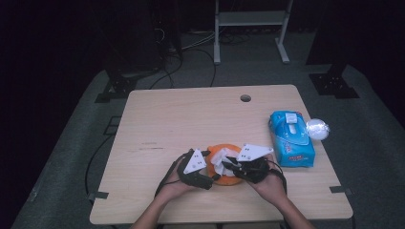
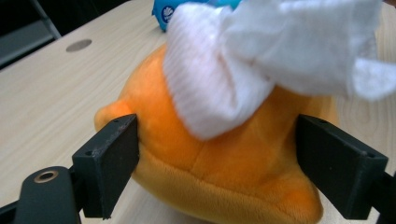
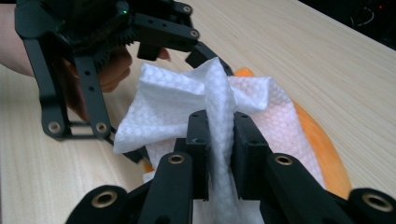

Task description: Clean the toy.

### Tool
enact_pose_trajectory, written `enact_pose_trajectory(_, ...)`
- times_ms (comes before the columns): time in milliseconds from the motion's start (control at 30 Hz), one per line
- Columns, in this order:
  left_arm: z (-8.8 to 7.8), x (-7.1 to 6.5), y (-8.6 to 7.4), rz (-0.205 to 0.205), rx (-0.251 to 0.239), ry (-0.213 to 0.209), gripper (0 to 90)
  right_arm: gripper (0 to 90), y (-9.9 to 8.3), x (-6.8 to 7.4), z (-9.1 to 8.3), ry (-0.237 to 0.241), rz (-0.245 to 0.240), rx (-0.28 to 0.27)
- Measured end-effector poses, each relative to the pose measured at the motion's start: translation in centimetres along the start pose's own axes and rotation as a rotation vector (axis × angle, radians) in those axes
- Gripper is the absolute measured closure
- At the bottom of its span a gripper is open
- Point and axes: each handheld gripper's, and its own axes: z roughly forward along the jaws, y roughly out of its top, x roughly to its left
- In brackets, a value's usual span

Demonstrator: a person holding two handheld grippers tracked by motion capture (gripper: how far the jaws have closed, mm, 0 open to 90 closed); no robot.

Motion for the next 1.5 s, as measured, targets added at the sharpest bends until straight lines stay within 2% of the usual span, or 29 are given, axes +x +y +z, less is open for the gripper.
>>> enact_pose_trajectory(67, 0.0, 0.1, -0.1, -0.013, -0.004, -0.005, 14.7, 77.8, -0.2, -0.8, -0.4, -0.021, 0.019, -0.004)
enact_pose_trajectory(133, 0.0, 0.1, 0.0, -0.013, -0.008, -0.007, 14.6, 77.8, -0.7, -1.9, -0.9, -0.038, 0.067, -0.011)
enact_pose_trajectory(200, -0.1, 0.1, 0.3, 0.01, -0.018, -0.006, 14.4, 77.8, -1.1, -2.5, -1.1, -0.046, 0.095, -0.015)
enact_pose_trajectory(333, -0.3, -0.5, 0.7, 0.071, -0.068, 0.019, 14.2, 77.7, -1.1, -2.1, -1.0, -0.05, 0.076, -0.009)
enact_pose_trajectory(400, -0.2, -0.7, 0.7, 0.087, -0.064, 0.015, 15.2, 77.7, -0.9, -1.9, -1.0, -0.047, 0.068, -0.01)
enact_pose_trajectory(533, 0.0, -0.5, 0.5, 0.053, -0.047, 0.002, 16.6, 77.5, -0.4, -0.8, -0.7, -0.015, 0.041, -0.02)
enact_pose_trajectory(633, -0.3, -0.3, 0.4, 0.056, -0.047, 0.003, 16.5, 77.3, -0.1, -0.1, -0.1, -0.017, -0.001, -0.003)
enact_pose_trajectory(733, -0.4, -0.2, 0.5, 0.043, -0.061, 0.01, 14.0, 77.4, -0.2, -0.7, -0.3, -0.018, 0.023, -0.003)
enact_pose_trajectory(833, -0.1, -0.2, 0.2, 0.024, -0.055, -0.004, 13.2, 77.5, -0.7, -1.8, -0.7, -0.024, 0.065, -0.004)
enact_pose_trajectory(967, 0.0, -0.4, 0.2, 0.035, -0.044, -0.014, 14.2, 77.4, -0.8, -2.0, -0.9, -0.028, 0.082, -0.008)
enact_pose_trajectory(1033, 0.0, -0.5, 0.2, 0.041, -0.05, -0.023, 14.7, 77.4, -0.5, -1.5, -0.9, -0.023, 0.06, -0.019)
enact_pose_trajectory(1133, 0.2, -1.0, 0.4, 0.058, -0.053, -0.034, 15.0, 77.3, 0.2, -0.5, -0.5, 0.014, 0.031, -0.035)
enact_pose_trajectory(1233, 0.3, -1.4, 0.6, 0.08, -0.051, -0.034, 14.8, 77.2, 0.7, 0.6, 0.3, 0.032, -0.008, -0.024)
enact_pose_trajectory(1333, 0.3, -1.4, 0.4, 0.075, -0.046, -0.037, 14.8, 77.4, 0.8, 1.2, 0.9, 0.029, -0.035, -0.006)
enact_pose_trajectory(1400, 0.3, -1.3, 0.4, 0.069, -0.043, -0.038, 14.9, 77.6, 0.8, 1.0, 0.8, 0.021, -0.03, -0.01)
enact_pose_trajectory(1500, 0.3, -1.2, 0.3, 0.07, -0.034, -0.035, 14.9, 77.5, 0.5, -0.4, 0.2, -0.013, 0.007, -0.018)
